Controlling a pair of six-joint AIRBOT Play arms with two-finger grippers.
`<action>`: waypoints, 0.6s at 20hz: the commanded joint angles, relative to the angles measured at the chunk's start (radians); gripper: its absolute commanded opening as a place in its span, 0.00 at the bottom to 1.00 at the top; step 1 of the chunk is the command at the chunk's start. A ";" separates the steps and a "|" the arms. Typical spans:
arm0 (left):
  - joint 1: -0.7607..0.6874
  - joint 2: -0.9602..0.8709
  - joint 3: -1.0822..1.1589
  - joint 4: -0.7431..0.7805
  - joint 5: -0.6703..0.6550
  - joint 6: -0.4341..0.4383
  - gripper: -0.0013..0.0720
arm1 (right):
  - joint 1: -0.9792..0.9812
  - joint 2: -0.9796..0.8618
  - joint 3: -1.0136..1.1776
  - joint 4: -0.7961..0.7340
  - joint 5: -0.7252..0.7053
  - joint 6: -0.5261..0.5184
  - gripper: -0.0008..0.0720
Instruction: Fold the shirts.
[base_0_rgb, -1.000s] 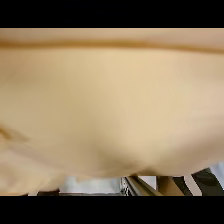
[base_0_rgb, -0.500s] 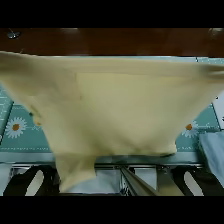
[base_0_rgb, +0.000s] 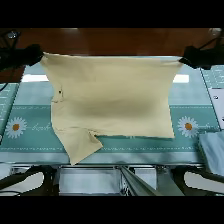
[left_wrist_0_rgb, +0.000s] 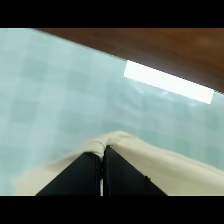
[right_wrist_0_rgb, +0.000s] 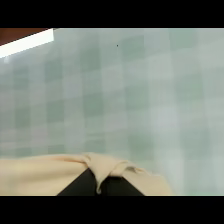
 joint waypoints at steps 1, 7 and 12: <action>-0.011 -0.180 0.077 -0.017 -0.028 -0.102 0.05 | 0.000 -0.248 0.163 0.043 -0.018 0.027 0.05; 0.018 -0.206 0.107 -0.034 -0.243 -0.077 0.05 | -0.015 -0.272 0.202 0.062 0.107 -0.012 0.05; 0.034 -0.208 0.138 -0.033 -0.486 0.045 0.05 | -0.076 -0.245 0.181 0.057 0.391 -0.097 0.05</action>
